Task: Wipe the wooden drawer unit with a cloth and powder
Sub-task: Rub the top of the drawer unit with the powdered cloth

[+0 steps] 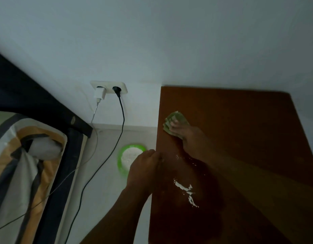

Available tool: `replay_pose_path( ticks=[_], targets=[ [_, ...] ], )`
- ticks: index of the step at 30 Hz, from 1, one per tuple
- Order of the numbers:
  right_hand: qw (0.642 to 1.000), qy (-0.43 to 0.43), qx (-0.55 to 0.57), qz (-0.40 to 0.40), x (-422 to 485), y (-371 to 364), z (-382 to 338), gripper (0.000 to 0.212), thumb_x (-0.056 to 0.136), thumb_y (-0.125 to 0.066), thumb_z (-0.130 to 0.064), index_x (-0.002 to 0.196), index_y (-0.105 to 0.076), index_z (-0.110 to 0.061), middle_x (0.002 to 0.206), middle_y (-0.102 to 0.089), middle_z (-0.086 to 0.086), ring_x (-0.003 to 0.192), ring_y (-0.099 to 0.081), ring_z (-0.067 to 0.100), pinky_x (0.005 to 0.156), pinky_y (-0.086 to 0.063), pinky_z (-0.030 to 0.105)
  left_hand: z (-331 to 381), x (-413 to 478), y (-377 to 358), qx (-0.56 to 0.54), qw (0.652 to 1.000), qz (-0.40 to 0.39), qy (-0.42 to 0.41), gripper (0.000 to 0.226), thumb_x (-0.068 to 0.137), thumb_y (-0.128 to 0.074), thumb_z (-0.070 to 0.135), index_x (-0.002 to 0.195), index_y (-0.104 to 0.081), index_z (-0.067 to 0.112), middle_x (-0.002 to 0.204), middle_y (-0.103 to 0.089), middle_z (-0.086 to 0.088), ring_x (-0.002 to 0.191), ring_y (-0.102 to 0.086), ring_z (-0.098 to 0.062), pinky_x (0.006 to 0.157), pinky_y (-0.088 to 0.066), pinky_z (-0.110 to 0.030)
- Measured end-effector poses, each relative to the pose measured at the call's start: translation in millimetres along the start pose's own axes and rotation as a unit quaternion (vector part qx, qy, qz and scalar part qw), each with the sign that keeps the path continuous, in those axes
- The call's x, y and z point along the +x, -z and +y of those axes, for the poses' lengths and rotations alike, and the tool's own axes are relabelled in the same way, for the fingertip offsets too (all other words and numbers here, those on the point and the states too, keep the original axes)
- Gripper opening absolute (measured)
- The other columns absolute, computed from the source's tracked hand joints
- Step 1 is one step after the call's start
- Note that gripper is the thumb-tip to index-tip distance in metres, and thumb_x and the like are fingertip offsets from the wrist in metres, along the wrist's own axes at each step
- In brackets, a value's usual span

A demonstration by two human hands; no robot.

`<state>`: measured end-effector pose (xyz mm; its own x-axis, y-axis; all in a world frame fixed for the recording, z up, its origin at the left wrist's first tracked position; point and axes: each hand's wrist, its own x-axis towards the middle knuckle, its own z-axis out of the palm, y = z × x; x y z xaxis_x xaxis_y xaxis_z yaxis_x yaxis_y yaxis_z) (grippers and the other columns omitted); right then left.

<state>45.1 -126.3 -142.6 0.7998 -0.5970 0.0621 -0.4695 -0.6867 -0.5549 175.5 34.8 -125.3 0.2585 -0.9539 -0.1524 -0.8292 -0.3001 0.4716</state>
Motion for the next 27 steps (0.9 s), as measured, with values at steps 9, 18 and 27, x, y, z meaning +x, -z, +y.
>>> replay_pose_path(
  ticks=[9, 18, 27],
  targets=[
    [0.985, -0.093, 0.083, 0.121, -64.5, 62.5, 47.4, 0.035, 0.097, -0.061, -0.018, 0.127, -0.064, -0.036, 0.139, -0.057, -0.004, 0.128, -0.054, 0.006, 0.114, -0.039, 0.035, 18.2, -4.3, -2.4, -0.022, 0.999, 0.012, -0.025, 0.026, 0.098, -0.049, 0.043, 0.107, -0.061, 0.021, 0.112, -0.065, 0.000, 0.105, -0.060, -0.019, 0.084, -0.050, -0.032],
    [0.993, -0.077, -0.002, 0.092, -85.6, 4.6, 21.6, 0.065, 0.083, -0.050, 0.022, 0.134, -0.053, -0.018, 0.143, -0.054, 0.006, 0.136, -0.044, 0.014, 0.117, -0.032, 0.037, 12.6, -17.1, -21.1, 0.016, 0.995, -0.088, -0.041, 0.062, 0.096, -0.028, 0.034, 0.155, -0.025, 0.013, 0.165, -0.014, -0.003, 0.152, -0.006, -0.015, 0.121, -0.011, -0.030],
    [0.975, -0.081, 0.169, 0.121, -132.1, 26.0, 9.5, 0.049, 0.089, -0.060, 0.010, 0.127, -0.064, -0.021, 0.140, -0.057, 0.002, 0.133, -0.052, 0.017, 0.115, -0.038, 0.043, 16.6, -15.0, -14.0, 0.001, 0.994, -0.106, -0.026, 0.071, 0.087, -0.024, 0.039, 0.154, -0.028, 0.015, 0.165, -0.016, -0.001, 0.152, -0.008, -0.014, 0.120, -0.011, -0.029]
  ],
)
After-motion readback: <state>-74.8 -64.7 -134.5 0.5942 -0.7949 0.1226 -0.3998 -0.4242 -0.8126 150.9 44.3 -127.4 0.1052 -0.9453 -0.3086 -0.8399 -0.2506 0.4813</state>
